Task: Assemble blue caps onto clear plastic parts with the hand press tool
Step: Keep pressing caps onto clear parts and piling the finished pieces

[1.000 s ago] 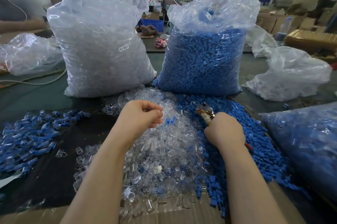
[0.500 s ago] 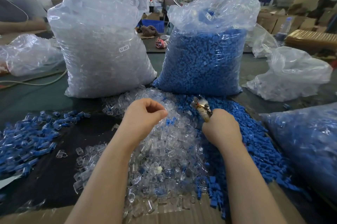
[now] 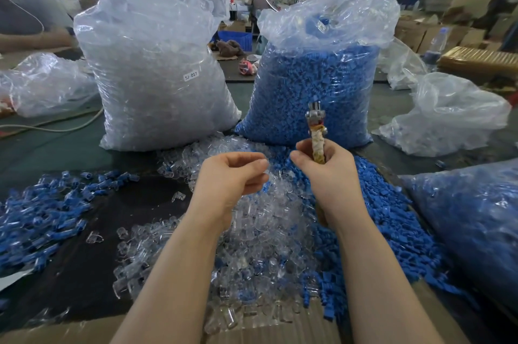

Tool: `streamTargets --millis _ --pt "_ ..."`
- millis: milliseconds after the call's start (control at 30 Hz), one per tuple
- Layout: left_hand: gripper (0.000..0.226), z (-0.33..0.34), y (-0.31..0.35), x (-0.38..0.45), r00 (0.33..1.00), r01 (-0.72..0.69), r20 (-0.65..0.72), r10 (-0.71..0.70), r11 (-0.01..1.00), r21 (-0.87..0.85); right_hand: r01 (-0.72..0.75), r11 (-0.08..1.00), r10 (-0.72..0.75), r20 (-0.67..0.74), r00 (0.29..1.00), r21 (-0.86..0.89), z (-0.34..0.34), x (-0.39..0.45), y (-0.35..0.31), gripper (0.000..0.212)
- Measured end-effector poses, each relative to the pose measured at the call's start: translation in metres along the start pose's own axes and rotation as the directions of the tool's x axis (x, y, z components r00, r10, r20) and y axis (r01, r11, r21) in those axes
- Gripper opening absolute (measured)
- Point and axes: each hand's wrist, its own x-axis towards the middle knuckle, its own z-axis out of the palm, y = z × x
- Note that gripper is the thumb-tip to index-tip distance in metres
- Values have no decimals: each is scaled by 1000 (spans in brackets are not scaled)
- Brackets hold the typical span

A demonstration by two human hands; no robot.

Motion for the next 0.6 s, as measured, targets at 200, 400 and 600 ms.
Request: streamTargets --millis 200,400,600 --pt "7 11 1 -4 995 86 53 -81 991 -102 128 988 -128 -8 992 90 14 -5 -4 15" --pt "5 12 4 -5 993 122 31 -118 961 -248 222 975 -222 11 975 -31 15 -8 1 24" --pt "6 10 5 -4 998 23 -43 -35 969 -244 279 950 -278 26 960 -138 17 -11 3 16"
